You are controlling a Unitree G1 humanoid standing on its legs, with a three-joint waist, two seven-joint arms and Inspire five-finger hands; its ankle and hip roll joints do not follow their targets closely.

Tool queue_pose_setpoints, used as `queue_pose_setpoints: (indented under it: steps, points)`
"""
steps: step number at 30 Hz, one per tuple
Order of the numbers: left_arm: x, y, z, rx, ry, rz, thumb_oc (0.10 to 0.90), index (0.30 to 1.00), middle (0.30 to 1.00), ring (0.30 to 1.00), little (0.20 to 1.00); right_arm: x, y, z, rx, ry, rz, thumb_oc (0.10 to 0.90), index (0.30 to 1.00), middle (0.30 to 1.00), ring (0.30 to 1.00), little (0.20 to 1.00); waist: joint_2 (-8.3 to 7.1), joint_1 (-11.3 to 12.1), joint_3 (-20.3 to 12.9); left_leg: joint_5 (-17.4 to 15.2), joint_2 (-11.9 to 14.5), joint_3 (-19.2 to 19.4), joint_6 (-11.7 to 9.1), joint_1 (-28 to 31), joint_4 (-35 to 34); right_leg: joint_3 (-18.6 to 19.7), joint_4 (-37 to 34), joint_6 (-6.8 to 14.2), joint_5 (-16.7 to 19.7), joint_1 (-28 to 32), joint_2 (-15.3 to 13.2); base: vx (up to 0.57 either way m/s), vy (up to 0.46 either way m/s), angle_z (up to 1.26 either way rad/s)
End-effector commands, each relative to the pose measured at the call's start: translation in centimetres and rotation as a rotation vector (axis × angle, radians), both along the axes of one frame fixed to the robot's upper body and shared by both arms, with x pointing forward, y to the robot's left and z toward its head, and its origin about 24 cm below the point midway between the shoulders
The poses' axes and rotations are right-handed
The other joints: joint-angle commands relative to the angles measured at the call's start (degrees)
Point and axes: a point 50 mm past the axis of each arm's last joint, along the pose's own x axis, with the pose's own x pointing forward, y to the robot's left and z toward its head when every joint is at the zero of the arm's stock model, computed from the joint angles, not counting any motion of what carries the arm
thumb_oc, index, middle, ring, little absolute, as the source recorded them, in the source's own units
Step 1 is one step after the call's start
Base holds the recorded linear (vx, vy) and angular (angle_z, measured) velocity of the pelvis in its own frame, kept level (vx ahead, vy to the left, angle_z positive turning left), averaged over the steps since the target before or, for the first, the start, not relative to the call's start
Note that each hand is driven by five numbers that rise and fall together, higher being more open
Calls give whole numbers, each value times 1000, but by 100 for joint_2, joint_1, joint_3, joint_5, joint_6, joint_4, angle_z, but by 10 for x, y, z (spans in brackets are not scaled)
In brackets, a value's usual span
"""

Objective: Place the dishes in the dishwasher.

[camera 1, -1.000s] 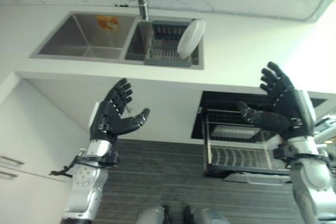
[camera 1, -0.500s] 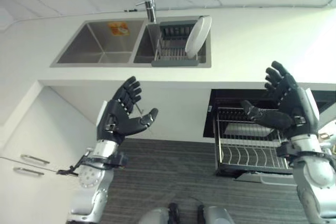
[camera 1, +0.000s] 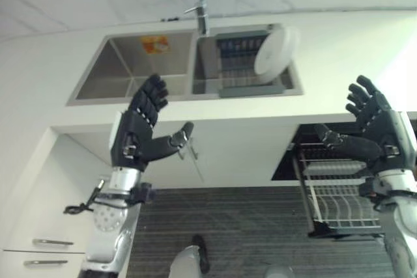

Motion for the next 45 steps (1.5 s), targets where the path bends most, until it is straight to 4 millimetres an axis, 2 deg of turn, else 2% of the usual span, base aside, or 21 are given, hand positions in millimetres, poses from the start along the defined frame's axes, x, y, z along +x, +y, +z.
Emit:
queue_pose_setpoints:
  steps: [1,4,5,7,8,9,11,14,15,16,20,22,26,29,31,33,36,39,41,45]
  points:
    - [-17,-6,56,68,-299,-20,800,900,900,900,900,1,7,50,-49,-286,0,800,900,900,900,900,126,53,-334,-395,311,-577,-360,522,-428,-535,-29,35,528,107,901,200,250,37]
    - [-19,-10,61,114,-339,-8,800,900,900,900,900,3,11,41,-47,-240,36,800,900,900,900,900,129,84,-322,-501,119,-727,-221,673,-428,-523,921,-44,665,-235,959,194,187,25]
    - [-21,-13,65,148,-368,6,800,900,900,900,900,6,15,39,-47,-217,59,800,900,900,900,900,122,64,-293,-540,89,-701,-211,735,-428,-556,922,-96,566,-461,1079,218,86,-5]
    - [-20,-14,71,164,-385,-7,800,900,900,900,900,8,12,39,-3,-200,68,800,900,900,900,900,69,39,-285,-538,69,-672,-235,740,-428,-663,325,-179,298,-434,1322,180,-22,-32]
    - [-20,-14,71,164,-385,-7,800,900,900,900,900,8,12,39,-3,-200,68,800,900,900,900,900,69,39,-285,-538,69,-672,-235,740,-428,-663,325,-179,298,-434,1322,170,-163,-40]
    - [-18,-15,74,176,-392,-15,800,900,900,900,900,9,9,40,22,-222,62,800,900,900,900,900,6,-66,-208,-612,74,-653,-311,845,-428,-732,-412,-220,267,-620,1266,122,-210,-30]
    - [-17,-16,75,188,-392,-6,800,900,900,900,900,8,9,41,22,-227,68,800,900,900,900,900,-103,-184,-158,-745,31,-555,-338,920,-428,-500,-412,-137,241,-1050,1020,120,-249,-26]
    - [-16,-18,74,186,-382,-2,800,900,900,900,900,9,17,43,22,-258,88,800,900,900,900,900,-196,-308,-168,-1009,-2,-428,-343,1085,-428,-134,-412,49,710,-1607,716,152,-291,-4]
    - [-15,-17,73,180,-368,-6,800,900,900,900,900,9,20,47,10,-293,84,800,900,900,900,900,-209,-334,-172,-1126,61,-404,-349,1204,-428,-47,-412,101,861,-1774,616,187,-363,0]
    - [-15,-17,73,179,-365,-7,800,900,900,900,900,9,20,48,13,-300,86,800,900,900,900,900,-208,-331,-173,-1137,72,-401,-349,1214,-428,-44,-412,104,869,-1785,610,198,-484,6]
    - [-12,-23,69,163,-336,-24,800,900,900,900,900,15,26,55,-6,-338,107,800,900,900,900,900,-259,-200,-283,-1063,426,-280,-490,1317,-428,-291,-412,144,541,-1678,631,139,-405,22]
    - [-12,-24,67,145,-327,-33,800,900,900,900,900,16,26,60,-24,-343,90,800,900,900,900,900,-245,-190,-341,-1023,625,-269,-612,1423,-428,-304,-412,59,415,-1599,755,170,-389,12]
    - [-13,-27,64,99,-294,-74,800,900,900,900,900,14,19,67,-32,-352,52,800,900,900,900,900,-235,-254,-393,-909,839,-151,-740,1621,-428,-331,-412,-122,307,-1471,948,128,-295,-6]
    - [-15,-28,58,41,-273,-114,800,900,900,900,900,12,18,66,-19,-350,73,800,900,900,900,900,-254,-261,-384,-491,724,-29,-787,1826,-428,-319,-412,-330,207,-1336,1104,116,-250,-8]
    - [-17,-26,53,-12,-255,-128,800,900,900,900,900,12,20,63,-25,-332,88,800,900,900,900,900,-251,-202,-329,-369,594,-64,-744,1714,-428,-295,-412,-386,135,-1192,1174,79,-104,-30]
    - [-17,-24,50,-45,-247,-131,800,900,900,900,900,15,21,60,-12,-308,93,800,900,900,900,900,-151,-202,-288,-564,623,-16,-710,1495,-428,-354,-412,-353,86,-1109,1208,30,24,-26]
    - [-15,-26,49,-57,-256,-142,800,900,900,900,900,20,19,58,27,-295,73,800,900,900,900,900,-42,-193,-281,-484,733,-53,-778,1224,-428,-424,-412,-344,-25,-1020,1219,9,77,-1]
    - [-14,-27,46,-48,-253,-141,800,900,900,900,900,24,15,54,31,-246,61,800,900,900,900,900,13,-230,-335,-543,719,-99,-778,1226,-428,-462,-412,-359,-102,-981,1180,37,133,7]
    - [-14,-26,46,-54,-249,-138,800,900,900,900,900,23,15,50,85,-215,111,800,900,900,900,900,50,-262,-413,-616,718,-146,-789,1231,-428,-499,-412,-332,-134,-934,1138,78,196,0]
    - [-12,-27,47,-37,-258,-143,800,900,900,900,900,24,20,48,159,-206,160,800,900,900,900,900,40,-222,-448,-687,661,-241,-750,1247,-428,-501,-412,-289,-129,-877,1088,62,99,13]
